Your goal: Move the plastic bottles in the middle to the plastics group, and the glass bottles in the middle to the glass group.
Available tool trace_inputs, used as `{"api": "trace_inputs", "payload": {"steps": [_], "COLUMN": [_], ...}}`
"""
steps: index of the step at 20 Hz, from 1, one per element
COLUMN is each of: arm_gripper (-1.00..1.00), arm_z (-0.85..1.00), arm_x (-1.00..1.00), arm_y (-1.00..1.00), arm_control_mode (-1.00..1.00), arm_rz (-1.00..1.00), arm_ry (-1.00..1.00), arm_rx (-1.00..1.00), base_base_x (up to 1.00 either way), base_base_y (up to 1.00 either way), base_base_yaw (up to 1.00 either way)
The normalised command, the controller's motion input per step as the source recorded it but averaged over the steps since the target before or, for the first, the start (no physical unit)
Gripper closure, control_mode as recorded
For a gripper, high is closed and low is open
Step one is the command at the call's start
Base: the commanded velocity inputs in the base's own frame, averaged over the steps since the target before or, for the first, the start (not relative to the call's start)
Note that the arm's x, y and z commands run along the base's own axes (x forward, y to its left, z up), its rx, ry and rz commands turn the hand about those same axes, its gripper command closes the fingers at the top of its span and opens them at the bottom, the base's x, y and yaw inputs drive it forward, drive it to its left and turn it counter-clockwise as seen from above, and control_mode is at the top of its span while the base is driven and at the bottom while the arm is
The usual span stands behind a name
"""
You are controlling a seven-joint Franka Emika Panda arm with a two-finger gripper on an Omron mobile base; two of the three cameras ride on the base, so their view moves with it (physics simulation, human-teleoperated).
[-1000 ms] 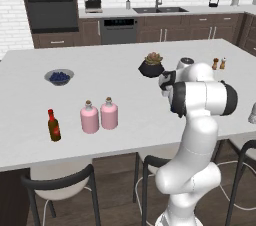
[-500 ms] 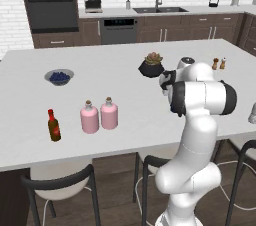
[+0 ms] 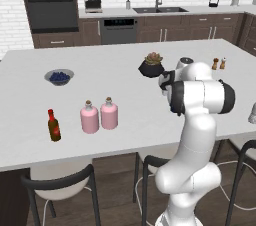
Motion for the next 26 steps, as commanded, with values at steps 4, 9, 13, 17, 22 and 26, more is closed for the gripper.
{"api": "trace_inputs", "payload": {"steps": [4,9,13,17,22,26], "arm_gripper": [-1.0,-1.0,1.0,1.0,1.0,1.0], "arm_z": [-0.09,-0.02,0.0,0.0,0.0,0.0], "arm_x": [0.03,0.01,0.0,0.0,0.0,-0.04], "arm_y": [0.0,0.0,0.0,0.0,0.0,0.0], "arm_control_mode": [-1.0,-1.0,-1.0,-1.0,-1.0,-1.0], "arm_rz": [0.0,0.0,0.0,0.0,0.0,0.0], "arm_ry": [0.0,0.0,0.0,0.0,0.0,-0.01], "arm_rx": [0.0,0.0,0.0,0.0,0.0,0.0], "base_base_x": [0.0,0.0,0.0,0.0,0.0,0.0], "base_base_y": [0.0,0.0,0.0,0.0,0.0,0.0], "base_base_yaw": [0.0,0.0,0.0,0.0,0.0,0.0]}}
